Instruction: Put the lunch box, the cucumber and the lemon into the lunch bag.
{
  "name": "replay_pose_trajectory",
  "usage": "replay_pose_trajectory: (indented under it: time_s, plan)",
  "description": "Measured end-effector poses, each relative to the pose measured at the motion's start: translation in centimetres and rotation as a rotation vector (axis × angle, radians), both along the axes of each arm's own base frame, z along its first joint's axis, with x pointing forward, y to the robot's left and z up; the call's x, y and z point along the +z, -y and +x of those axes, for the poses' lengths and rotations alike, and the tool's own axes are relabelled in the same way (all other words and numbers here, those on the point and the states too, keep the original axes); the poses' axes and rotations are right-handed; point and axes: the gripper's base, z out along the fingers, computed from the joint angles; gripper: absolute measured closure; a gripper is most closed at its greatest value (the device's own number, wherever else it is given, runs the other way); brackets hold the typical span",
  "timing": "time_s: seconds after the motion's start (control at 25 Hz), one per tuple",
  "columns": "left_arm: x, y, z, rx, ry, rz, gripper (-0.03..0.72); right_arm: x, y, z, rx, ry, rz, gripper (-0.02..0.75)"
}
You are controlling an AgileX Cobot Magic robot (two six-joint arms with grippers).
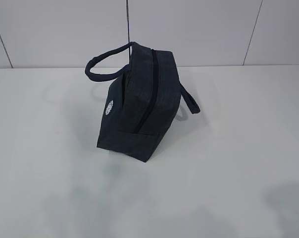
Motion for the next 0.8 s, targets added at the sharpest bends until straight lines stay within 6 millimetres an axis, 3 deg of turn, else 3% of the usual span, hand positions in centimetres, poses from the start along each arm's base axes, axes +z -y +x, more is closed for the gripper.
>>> replay_pose_trajectory:
  time_s: [0.8]
  plan:
    - [0.00, 0.00, 0.00, 0.000, 0.000, 0.000, 0.436, 0.01, 0.00, 0.01, -0.001, 0.001, 0.002, 0.356]
